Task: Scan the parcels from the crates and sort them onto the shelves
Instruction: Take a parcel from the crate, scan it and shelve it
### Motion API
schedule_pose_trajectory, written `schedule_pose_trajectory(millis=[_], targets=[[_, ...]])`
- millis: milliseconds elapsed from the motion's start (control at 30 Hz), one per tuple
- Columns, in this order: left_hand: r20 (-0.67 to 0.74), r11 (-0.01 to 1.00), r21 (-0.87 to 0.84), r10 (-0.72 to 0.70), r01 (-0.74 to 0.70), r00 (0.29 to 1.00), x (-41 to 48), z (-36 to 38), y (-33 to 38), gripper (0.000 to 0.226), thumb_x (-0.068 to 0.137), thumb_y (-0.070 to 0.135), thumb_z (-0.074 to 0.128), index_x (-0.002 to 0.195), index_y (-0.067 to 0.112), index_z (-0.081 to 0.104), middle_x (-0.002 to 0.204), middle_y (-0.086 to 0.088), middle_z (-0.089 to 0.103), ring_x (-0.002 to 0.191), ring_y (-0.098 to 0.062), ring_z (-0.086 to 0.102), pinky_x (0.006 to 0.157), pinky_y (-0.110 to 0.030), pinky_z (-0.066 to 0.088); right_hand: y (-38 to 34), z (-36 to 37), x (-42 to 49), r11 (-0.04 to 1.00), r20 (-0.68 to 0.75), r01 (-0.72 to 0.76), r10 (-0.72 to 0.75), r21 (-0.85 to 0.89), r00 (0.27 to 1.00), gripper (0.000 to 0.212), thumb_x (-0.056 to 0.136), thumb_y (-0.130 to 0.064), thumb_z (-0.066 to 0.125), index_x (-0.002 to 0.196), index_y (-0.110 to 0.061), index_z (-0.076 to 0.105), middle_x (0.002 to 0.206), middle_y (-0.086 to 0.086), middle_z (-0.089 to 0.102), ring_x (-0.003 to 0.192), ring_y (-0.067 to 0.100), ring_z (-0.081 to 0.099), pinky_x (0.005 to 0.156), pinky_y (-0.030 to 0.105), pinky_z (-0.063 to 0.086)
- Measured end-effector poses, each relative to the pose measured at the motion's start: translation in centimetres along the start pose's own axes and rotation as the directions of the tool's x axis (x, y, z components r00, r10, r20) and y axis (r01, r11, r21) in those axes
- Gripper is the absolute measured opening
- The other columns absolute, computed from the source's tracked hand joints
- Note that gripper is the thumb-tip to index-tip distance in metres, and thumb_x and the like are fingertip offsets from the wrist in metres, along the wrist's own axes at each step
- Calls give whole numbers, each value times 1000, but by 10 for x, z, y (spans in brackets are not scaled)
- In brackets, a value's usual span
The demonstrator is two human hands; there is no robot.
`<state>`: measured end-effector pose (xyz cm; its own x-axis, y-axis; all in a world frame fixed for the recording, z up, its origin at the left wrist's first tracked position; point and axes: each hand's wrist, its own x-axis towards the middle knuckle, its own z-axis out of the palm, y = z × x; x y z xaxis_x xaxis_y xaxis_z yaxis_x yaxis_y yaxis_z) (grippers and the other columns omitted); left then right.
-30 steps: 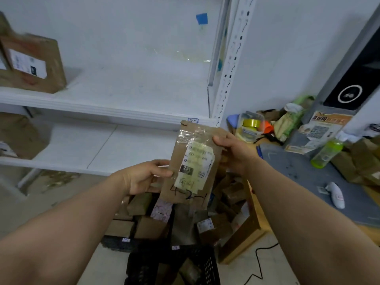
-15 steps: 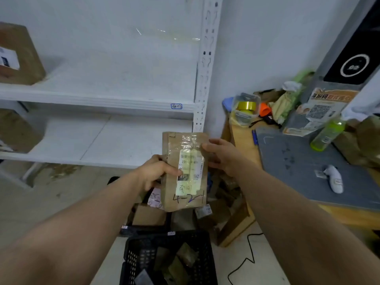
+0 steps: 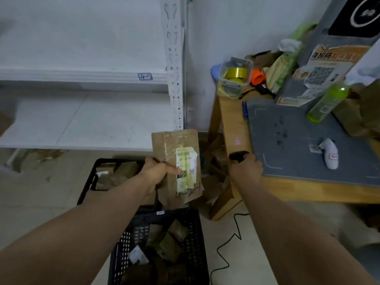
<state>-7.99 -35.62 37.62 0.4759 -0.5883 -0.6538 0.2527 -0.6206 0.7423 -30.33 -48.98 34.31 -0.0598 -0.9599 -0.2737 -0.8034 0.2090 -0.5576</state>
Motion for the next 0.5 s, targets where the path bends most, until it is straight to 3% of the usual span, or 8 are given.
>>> schedule_pose_trajectory(millis=[67, 133, 200, 267, 367, 433, 500], targets=[[23, 1000, -13, -21, 22, 1000, 4, 4, -5, 61, 69, 5, 88, 115, 12, 49, 109, -4, 69, 106, -25, 63, 98, -49, 51, 11, 2, 11, 997, 49, -45, 48, -65, 998, 65, 95, -28, 57, 151, -8, 30, 148, 21, 36, 135, 40, 36, 114, 49, 32], [60, 999, -16, -34, 35, 998, 8, 3, -9, 53, 67, 6, 89, 112, 13, 62, 105, -2, 76, 106, -25, 67, 91, -45, 53, 20, 4, 23, 994, 124, -82, 90, -71, 988, 72, 94, -27, 59, 153, -5, 24, 148, 22, 37, 135, 40, 39, 109, 49, 39], [75, 998, -24, -57, 59, 996, 13, -2, -13, 85, 49, 17, 97, 126, 16, 59, 109, 1, 76, 108, -26, 68, 90, -48, 56, 23, 7, 32, 993, 211, -113, 120, -45, 970, 67, 95, -13, 57, 151, -1, 24, 144, 24, 44, 128, 41, 49, 91, 42, 46], [62, 996, -36, -75, 77, 995, 21, -9, -20, 103, 41, 20, 98, 133, 19, 51, 114, 0, 74, 109, -27, 68, 86, -48, 57, 26, 11, 40, 993, 226, -107, 116, -51, 967, 54, 96, -4, 53, 145, 1, 31, 137, 25, 50, 121, 41, 54, 80, 39, 42], [49, 995, -59, -76, 79, 996, 23, -16, -25, 97, 47, 17, 96, 134, 18, 52, 115, -1, 74, 109, -26, 67, 77, -42, 55, 24, 14, 47, 998, 201, -56, 61, -28, 978, 36, 96, -4, 51, 131, -1, 48, 115, 20, 59, 103, 38, 59, 77, 38, 45], [14, 994, -73, -76, 77, 997, 23, -20, -27, 99, 45, 18, 96, 135, 16, 53, 113, -1, 75, 106, -25, 68, 73, -39, 55, 14, 14, 42, 999, 329, -52, 45, 12, 943, 30, 91, -3, 53, 121, -6, 55, 101, 17, 60, 91, 35, 61, 76, 43, 55], [-31, 992, -100, -78, 75, 996, 23, -27, -28, 93, 49, 14, 95, 133, 14, 54, 111, -1, 76, 100, -24, 71, 65, -36, 58, -2, 14, 22, 983, 514, -66, -33, 172, 857, 37, 84, 5, 59, 117, -11, 58, 103, 19, 64, 89, 31, 63, 73, 43, 56]])
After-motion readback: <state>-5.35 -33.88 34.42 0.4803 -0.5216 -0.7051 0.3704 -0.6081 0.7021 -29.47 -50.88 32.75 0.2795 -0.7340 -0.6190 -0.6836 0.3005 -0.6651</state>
